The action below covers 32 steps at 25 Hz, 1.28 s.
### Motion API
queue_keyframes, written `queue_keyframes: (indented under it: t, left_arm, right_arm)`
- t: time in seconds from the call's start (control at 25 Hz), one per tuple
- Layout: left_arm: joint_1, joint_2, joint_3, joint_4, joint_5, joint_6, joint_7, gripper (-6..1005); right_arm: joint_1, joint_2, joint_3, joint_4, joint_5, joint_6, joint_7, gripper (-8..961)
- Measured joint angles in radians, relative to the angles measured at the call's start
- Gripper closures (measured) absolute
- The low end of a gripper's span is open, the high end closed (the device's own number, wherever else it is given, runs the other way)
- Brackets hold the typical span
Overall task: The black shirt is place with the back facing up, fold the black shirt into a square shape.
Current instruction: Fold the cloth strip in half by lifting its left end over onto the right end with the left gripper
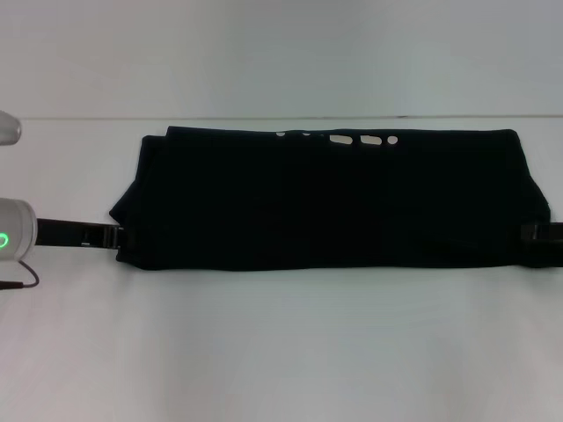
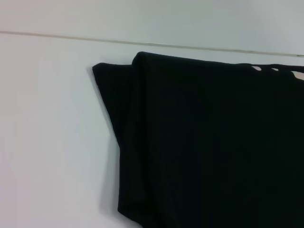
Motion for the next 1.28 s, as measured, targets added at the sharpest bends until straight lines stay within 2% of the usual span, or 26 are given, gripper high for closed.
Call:
queue_keyframes:
  t: [0.16, 0.4, 0.6, 1.16, 1.28]
  left_arm:
    - [-0.004, 0.001, 0.0, 0.0, 0.001, 0.005, 0.001, 981]
    - [-0.008, 0.003, 0.001, 0.0, 0.001, 0.001, 0.002, 973]
    - [-0.008, 0.003, 0.001, 0.0, 0.001, -0.001, 0.002, 967]
    - [-0.008, 0.002, 0.0, 0.004, 0.001, 0.003, -0.002, 949]
    - [-0.008, 0.003, 0.0, 0.009, 0.001, 0.016, -0.004, 945]
  right_arm:
    - [0.009, 0.007, -0.023, 0.001, 0.001, 0.011, -0.006, 189]
    - [0.006, 0.011, -0.017, -0.004, 0.006, 0.019, -0.024, 418]
    - [0.002, 0.012, -0.015, 0.0, 0.007, 0.031, -0.037, 651]
    - [-0.02, 0.006, 0.022, 0.003, 0.009, 0.06, -0.078, 947]
    - [-0.024, 0.004, 0.024, -0.001, 0.009, 0.061, -0.078, 947]
